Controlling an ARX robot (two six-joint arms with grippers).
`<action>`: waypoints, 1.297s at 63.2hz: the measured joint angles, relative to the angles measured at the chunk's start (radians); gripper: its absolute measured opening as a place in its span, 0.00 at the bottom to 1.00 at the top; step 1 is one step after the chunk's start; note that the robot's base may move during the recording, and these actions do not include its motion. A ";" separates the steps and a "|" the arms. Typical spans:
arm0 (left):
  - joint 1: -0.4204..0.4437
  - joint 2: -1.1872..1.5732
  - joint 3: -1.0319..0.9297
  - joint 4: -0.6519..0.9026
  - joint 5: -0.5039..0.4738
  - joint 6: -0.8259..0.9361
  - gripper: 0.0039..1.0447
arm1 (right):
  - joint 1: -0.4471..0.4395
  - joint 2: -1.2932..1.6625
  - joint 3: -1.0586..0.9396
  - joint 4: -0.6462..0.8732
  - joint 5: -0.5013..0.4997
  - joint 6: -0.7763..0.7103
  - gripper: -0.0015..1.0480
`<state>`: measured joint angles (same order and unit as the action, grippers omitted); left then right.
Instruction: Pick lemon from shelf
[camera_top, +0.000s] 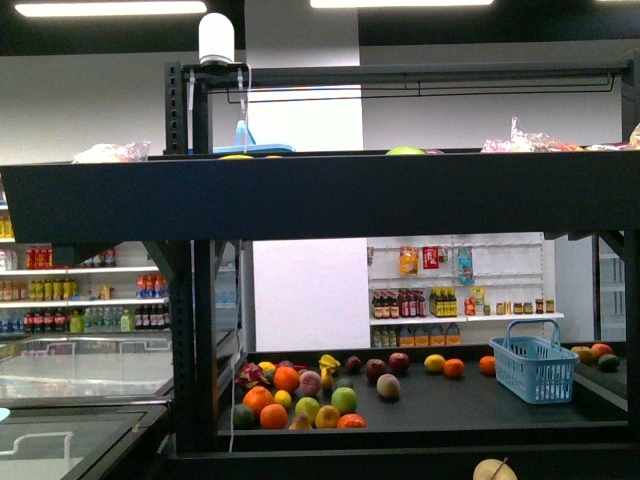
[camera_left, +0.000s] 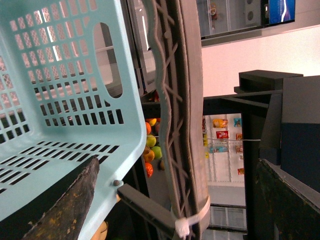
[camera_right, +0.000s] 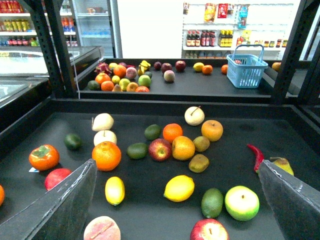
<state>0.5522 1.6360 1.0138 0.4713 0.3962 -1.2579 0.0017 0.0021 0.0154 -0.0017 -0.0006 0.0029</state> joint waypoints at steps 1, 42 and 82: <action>-0.001 0.012 0.014 0.000 -0.004 -0.004 0.93 | 0.000 0.000 0.000 0.000 0.000 0.000 0.93; -0.063 0.210 0.266 -0.053 -0.079 -0.073 0.32 | 0.000 0.000 0.000 0.000 0.000 0.000 0.93; -0.338 -0.121 0.103 -0.229 0.111 0.296 0.26 | 0.000 0.000 0.000 0.000 0.000 0.000 0.93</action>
<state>0.2142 1.5150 1.1164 0.2424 0.5068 -0.9623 0.0017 0.0021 0.0154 -0.0017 -0.0006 0.0029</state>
